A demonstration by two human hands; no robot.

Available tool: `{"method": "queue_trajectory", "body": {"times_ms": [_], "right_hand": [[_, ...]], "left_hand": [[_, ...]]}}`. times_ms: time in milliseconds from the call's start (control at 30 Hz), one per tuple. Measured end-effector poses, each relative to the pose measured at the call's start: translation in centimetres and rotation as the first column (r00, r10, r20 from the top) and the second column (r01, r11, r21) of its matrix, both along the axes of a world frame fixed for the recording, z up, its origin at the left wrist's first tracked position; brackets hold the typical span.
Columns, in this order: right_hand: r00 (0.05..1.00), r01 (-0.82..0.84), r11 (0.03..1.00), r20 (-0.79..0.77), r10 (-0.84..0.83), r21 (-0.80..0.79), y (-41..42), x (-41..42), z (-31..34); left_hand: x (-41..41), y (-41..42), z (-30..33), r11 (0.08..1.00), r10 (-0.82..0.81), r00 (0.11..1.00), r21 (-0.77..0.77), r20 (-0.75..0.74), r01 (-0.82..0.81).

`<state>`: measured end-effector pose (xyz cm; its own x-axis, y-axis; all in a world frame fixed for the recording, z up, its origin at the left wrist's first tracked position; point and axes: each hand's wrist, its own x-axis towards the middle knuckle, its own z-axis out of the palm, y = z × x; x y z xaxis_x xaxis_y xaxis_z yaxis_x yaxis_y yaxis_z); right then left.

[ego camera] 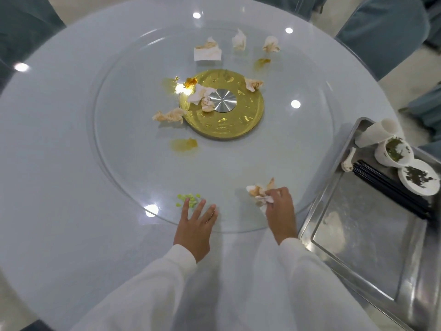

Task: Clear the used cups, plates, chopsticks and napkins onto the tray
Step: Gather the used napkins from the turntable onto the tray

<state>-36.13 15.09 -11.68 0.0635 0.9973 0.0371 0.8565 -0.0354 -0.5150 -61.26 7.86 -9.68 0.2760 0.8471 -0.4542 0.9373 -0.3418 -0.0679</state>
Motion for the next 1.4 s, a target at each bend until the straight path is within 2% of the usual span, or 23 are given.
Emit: {"method": "queue_trajectory", "body": {"times_ms": [233,333,467,600,700,800,933,1067,1400], "right_hand": [[0.957,0.136,0.982,0.275,-0.096,-0.131,8.1,7.2,0.1],[0.943,0.234,0.967,0.268,-0.200,-0.102,9.3,7.9,0.0],[0.928,0.245,0.969,0.298,-0.224,-0.036,7.1,5.3,-0.2],[0.934,0.162,0.987,0.321,-0.154,0.001,3.9,2.2,0.1],[0.946,0.029,0.998,0.321,-0.043,0.050,0.7,-1.2,0.6],[0.942,-0.076,0.997,0.328,0.065,0.020,-3.1,-5.8,0.4],[0.979,-0.060,0.996,0.194,0.070,-0.059,-5.2,-7.8,-0.4],[0.971,-0.075,0.990,0.217,0.100,-0.118,-3.6,-5.7,0.0],[0.964,0.142,0.982,0.243,-0.109,-0.122,7.4,2.8,0.1]], "left_hand": [[0.0,-0.4,-0.2,0.998,-0.012,1.000,0.067,0.006,0.012],[0.1,-0.5,-0.4,0.998,-0.003,1.000,0.059,0.002,0.003],[0.3,-0.2,-0.5,0.998,0.043,0.999,0.048,0.014,-0.044],[0.6,-0.5,-0.5,0.997,0.067,0.998,0.032,-0.009,-0.066],[0.6,-0.4,-0.3,0.996,0.083,0.996,0.022,-0.012,-0.083],[0.9,-0.3,-0.1,0.996,0.094,0.995,-0.002,-0.015,-0.094],[0.8,0.0,0.3,0.996,0.082,0.996,-0.018,-0.022,-0.082],[-0.1,-0.2,0.4,0.998,0.065,0.998,0.002,-0.015,-0.065],[-0.7,-0.6,-0.6,0.997,0.062,0.996,0.032,0.064,-0.064]]}}
